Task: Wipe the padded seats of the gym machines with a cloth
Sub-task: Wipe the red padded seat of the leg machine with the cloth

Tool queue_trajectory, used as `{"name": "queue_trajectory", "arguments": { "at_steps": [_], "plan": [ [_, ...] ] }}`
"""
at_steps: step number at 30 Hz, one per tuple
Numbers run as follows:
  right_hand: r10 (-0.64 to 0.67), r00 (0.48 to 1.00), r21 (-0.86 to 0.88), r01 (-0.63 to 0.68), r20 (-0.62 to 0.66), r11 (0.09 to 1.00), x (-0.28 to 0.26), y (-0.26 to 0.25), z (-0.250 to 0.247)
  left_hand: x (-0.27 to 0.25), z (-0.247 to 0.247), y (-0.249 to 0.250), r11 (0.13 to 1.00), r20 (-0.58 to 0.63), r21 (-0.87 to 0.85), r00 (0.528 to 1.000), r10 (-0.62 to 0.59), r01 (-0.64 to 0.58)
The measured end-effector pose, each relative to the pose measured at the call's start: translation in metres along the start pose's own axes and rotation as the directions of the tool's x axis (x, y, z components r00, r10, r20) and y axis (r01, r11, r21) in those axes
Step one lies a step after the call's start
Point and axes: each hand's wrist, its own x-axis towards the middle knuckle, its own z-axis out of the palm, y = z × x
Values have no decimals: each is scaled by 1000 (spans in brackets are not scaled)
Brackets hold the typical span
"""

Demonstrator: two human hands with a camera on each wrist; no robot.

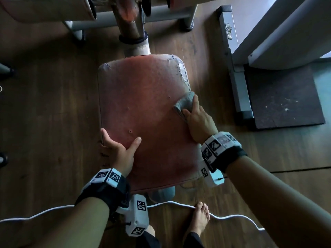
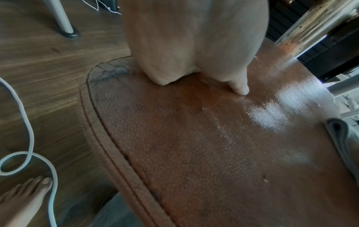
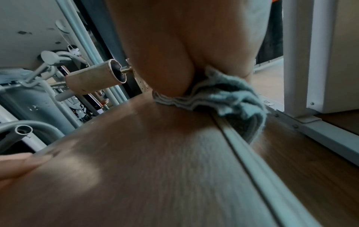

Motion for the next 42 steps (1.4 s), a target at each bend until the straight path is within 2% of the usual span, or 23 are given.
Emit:
{"name": "queue_trajectory", "arguments": {
  "at_steps": [6, 10, 14, 19, 23, 28, 33, 36, 42],
  "plan": [
    [33, 999, 50, -34, 7, 998, -83, 25, 20, -3, 0, 4, 1000, -6, 7, 1000, -25, 25],
    [66, 997, 31, -65, -36, 997, -131, 37, 36, -3, 0, 3, 1000, 8, 1, 1000, -25, 25],
    [115, 992, 50, -113, -49, 992, -120, 37, 41, -2, 0, 3, 1000, 12, -3, 1000, -13, 13],
    [101, 993, 111, -95, -53, 989, -89, 32, 35, -4, -2, 6, 999, 26, -19, 999, -31, 31],
    [71, 994, 98, -63, -82, 993, -114, 33, 38, -8, -5, 13, 999, 22, -30, 999, -39, 39],
    [80, 996, 122, -74, -48, 990, -154, 37, 49, -9, -7, 15, 998, 43, -48, 998, -38, 40],
    [161, 986, 191, -165, 34, 968, -123, 33, 38, -13, -11, 20, 995, 65, -71, 996, -63, 67],
    [196, 980, 221, -198, 32, 955, -108, 27, 33, -16, -14, 24, 986, 99, -133, 991, -91, 104],
    [72, 995, 235, -54, -68, 970, -156, 28, 51, -13, -21, 19, 958, 154, -254, 983, -96, 133]
  ]
}}
